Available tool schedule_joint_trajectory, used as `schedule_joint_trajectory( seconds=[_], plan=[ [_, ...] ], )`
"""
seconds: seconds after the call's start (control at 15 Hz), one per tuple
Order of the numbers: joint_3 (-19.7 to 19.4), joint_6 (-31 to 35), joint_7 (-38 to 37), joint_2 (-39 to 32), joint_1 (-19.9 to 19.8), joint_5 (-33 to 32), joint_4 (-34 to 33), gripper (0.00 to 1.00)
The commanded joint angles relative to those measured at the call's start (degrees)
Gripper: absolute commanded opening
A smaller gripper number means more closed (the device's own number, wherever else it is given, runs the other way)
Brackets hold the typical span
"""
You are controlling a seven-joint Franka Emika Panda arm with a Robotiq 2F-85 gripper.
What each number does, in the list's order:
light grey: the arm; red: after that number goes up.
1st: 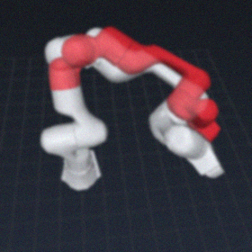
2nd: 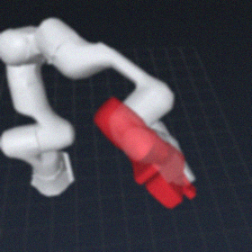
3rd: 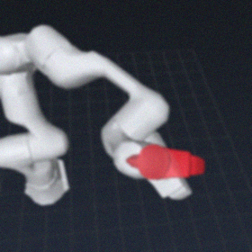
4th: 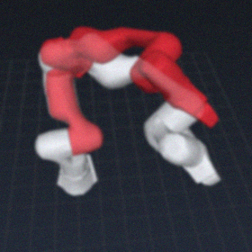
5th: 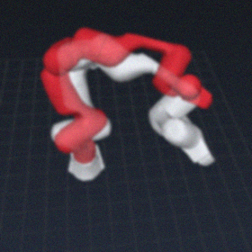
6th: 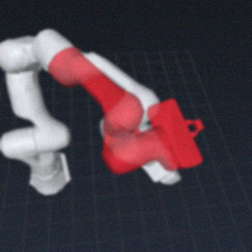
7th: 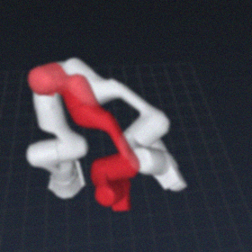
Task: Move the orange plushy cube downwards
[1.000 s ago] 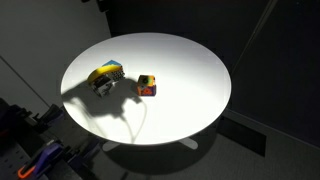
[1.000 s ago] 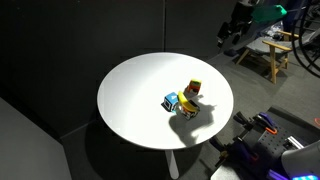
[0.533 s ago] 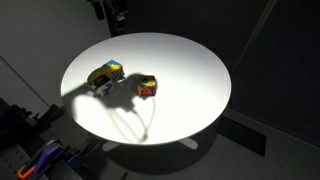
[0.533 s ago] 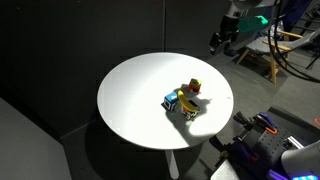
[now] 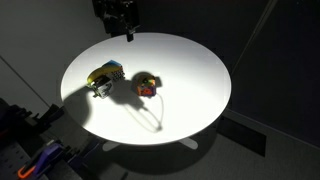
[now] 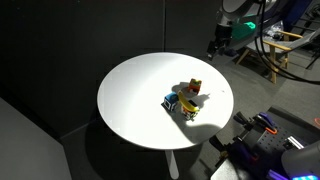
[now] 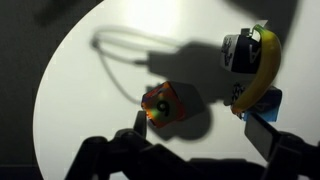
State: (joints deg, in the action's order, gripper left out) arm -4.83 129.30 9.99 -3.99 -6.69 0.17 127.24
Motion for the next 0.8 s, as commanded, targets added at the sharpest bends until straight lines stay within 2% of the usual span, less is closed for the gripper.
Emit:
schedule_joint_trajectory(
  seconds=[0.0, 0.33, 0.73],
  plan=[
    [-0.2, -0.16, 0.0, -0.1, 0.21, 0.02, -0.03, 1.0],
    [-0.2, -0.16, -0.01, -0.12, 0.21, 0.02, 0.04, 1.0],
    [-0.56, 5.47, 3.91, -7.38, -0.89, 0.73, -1.71, 1.0]
  ],
)
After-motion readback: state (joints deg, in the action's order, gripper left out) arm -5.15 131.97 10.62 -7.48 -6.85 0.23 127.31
